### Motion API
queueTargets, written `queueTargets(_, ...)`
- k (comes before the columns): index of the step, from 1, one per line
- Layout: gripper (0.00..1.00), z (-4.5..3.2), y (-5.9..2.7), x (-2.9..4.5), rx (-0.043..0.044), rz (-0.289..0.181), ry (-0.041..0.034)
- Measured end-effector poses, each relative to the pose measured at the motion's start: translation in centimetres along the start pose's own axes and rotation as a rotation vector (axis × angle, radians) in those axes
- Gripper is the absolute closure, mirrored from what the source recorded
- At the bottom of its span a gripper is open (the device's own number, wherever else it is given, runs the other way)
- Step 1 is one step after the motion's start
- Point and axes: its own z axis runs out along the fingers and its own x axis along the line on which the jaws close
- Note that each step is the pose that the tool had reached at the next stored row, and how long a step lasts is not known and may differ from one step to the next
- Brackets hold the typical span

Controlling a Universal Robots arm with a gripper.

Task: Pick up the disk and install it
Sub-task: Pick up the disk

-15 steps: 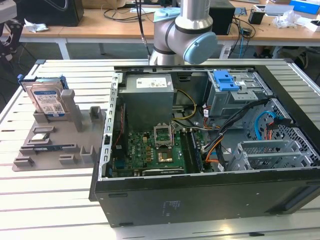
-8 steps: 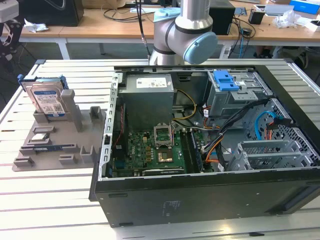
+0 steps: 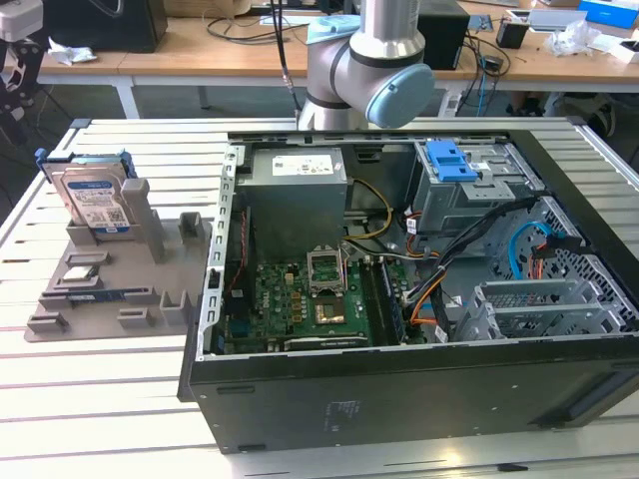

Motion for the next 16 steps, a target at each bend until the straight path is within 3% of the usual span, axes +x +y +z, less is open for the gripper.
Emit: queueTargets(16, 0.9, 0.0, 0.0, 0.0, -0.0043, -0.173, 0.005)
